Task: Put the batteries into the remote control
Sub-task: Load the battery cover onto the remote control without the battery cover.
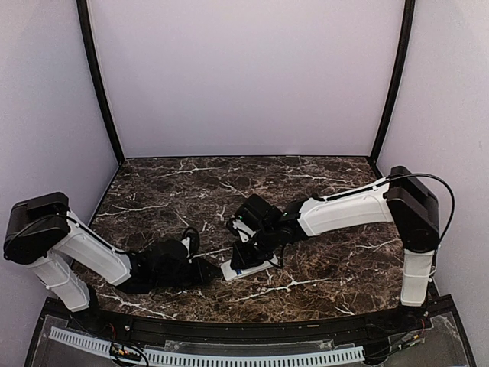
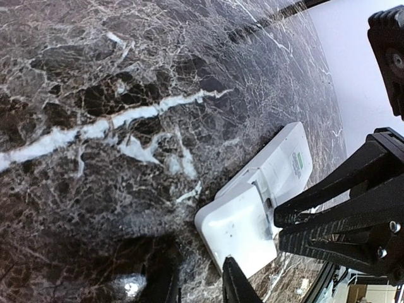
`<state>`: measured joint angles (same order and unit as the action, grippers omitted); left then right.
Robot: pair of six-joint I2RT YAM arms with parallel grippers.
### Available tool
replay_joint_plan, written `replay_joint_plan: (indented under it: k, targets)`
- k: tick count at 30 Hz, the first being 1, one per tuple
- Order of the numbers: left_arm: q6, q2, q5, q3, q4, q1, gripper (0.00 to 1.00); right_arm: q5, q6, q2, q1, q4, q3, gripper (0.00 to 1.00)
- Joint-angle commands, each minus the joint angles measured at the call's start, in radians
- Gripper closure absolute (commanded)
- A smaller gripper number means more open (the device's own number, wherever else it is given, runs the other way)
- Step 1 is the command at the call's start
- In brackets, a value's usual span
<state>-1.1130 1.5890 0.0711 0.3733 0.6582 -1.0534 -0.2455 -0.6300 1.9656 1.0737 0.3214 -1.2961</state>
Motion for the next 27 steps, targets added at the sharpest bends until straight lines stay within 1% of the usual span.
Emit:
replay_joint_plan:
  k: [1, 6, 14, 27]
  targets:
    - [-0.074, 0.033, -0.008, -0.064, -0.181, -0.011, 0.79, 0.01, -0.016, -0.002, 0.011, -0.018, -0.017, 0.86]
    - [-0.051, 0.044, -0.014, -0.052, -0.143, -0.015, 0.8, 0.008, -0.015, 0.005, 0.011, -0.019, -0.017, 0.87]
    - [-0.026, 0.072, -0.035, -0.047, -0.073, -0.019, 0.77, 0.024, -0.004, 0.02, 0.012, 0.005, -0.023, 0.88]
    - [-0.012, 0.113, -0.051, -0.038, 0.0, -0.019, 0.78, 0.051, 0.007, 0.032, 0.012, 0.037, -0.03, 0.91]
